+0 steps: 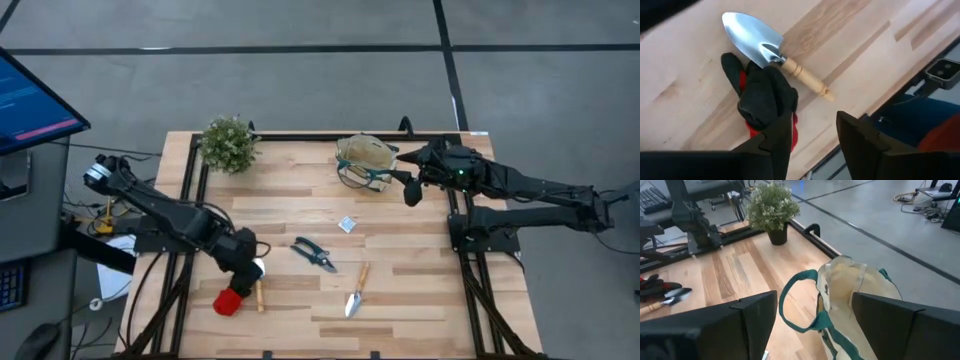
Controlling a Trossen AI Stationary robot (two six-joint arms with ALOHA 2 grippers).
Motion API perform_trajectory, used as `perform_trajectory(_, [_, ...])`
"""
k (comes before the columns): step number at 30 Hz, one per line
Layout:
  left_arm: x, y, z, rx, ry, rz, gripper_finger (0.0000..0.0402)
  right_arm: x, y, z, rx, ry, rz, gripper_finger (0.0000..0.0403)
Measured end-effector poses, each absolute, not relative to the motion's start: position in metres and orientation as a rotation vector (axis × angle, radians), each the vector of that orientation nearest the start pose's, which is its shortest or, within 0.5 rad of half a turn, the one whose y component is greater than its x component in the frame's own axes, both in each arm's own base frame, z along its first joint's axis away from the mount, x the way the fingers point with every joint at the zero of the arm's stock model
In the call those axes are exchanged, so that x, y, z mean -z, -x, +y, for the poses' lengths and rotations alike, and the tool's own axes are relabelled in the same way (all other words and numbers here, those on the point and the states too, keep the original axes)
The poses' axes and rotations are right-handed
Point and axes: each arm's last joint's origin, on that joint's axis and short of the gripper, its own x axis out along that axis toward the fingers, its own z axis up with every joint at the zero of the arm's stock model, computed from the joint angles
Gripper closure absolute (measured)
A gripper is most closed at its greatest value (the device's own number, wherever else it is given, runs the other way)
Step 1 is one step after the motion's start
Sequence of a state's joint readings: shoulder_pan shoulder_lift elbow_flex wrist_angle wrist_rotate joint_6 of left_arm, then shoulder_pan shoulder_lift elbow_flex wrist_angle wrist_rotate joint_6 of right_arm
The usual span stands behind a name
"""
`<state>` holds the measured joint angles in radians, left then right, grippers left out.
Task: Pick & Place Garden tools in Gardening bag
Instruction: Put the red gloves into the gardening bag
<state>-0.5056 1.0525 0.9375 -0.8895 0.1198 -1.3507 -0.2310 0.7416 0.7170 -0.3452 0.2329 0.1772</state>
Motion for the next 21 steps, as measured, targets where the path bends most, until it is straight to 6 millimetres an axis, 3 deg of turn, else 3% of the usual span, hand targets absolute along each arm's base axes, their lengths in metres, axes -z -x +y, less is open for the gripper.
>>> perform_trajectory(8, [-0.28,-0.163,-0.099,-0.124,1.108,1.403,0.0244,-0.301,-0.155,-0.043,0.493,-0.177,0.328,0.0153])
perform_trajectory(14, [-0.289,-0.147,-0.088,-0.199,1.149,1.341,0.0245,-0.301,-0.155,-0.044,0.492,-0.171,0.329,0.0153])
perform_trajectory(21, [-0.288,-0.126,-0.076,-0.407,1.014,1.258,0.0251,-0.301,-0.155,-0.043,0.492,-0.171,0.33,0.0153])
